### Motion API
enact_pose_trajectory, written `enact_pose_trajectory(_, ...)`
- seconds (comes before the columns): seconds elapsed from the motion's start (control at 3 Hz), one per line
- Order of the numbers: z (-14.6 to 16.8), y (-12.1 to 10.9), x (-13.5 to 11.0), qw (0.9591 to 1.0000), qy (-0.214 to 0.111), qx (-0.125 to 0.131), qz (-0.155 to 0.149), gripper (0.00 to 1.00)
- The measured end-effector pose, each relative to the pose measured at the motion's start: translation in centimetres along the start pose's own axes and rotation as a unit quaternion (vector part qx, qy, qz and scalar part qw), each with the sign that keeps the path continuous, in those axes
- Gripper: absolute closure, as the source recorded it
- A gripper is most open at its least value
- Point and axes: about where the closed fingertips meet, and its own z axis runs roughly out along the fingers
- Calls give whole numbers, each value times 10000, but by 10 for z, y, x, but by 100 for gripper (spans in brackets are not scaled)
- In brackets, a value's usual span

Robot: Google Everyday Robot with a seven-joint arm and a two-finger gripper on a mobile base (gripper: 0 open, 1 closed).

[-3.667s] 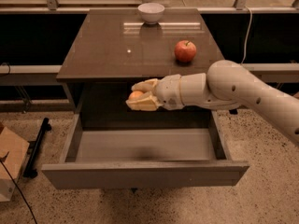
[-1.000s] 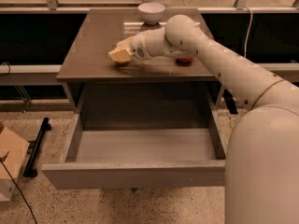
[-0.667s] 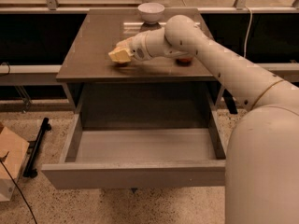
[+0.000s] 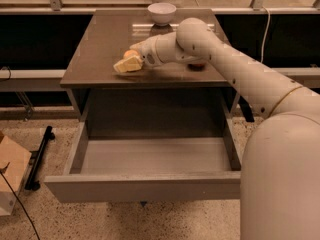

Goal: Pick orange from top drawer and place on counter

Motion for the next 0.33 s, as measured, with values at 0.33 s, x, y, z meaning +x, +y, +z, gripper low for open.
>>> enact_pose_trajectory(0.33, 1, 1, 0, 10000, 1, -12, 1, 0)
